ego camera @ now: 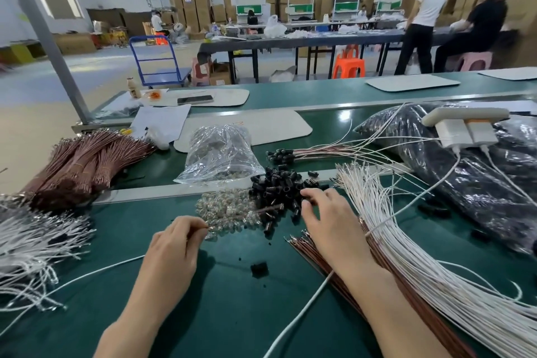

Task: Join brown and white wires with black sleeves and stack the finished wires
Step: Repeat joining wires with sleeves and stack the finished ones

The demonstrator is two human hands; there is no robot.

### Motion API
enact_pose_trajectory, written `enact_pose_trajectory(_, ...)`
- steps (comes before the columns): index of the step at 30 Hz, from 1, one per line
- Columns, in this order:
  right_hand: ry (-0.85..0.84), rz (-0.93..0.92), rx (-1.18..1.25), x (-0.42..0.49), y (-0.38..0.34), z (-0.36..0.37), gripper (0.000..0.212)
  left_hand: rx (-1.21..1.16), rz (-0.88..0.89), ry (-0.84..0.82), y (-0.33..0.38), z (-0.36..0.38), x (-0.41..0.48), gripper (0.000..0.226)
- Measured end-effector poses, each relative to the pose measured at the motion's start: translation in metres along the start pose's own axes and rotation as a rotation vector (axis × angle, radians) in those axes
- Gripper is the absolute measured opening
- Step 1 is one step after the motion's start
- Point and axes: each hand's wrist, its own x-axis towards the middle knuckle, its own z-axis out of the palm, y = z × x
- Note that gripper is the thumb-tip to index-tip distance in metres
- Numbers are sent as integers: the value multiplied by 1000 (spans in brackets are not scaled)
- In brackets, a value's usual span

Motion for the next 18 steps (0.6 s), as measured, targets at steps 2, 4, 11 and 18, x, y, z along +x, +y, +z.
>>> enact_pose_trajectory(2,7,114,413,-4,-8,-1,22,-42,22,1,5,0,-1,13)
enact_pose_trajectory(4,-84,312,1002,-7,-21,0,20,-71,60,-6,9,2,-3,5)
enact_pose_trajectory(11,-172,619,1783,-10,-26,5,26,-114,163,3,18,0,-9,8)
enact_pose_trajectory(18,-132,641,1874,-9,-23,3,17,-155,178,67,23,-5,-11,5)
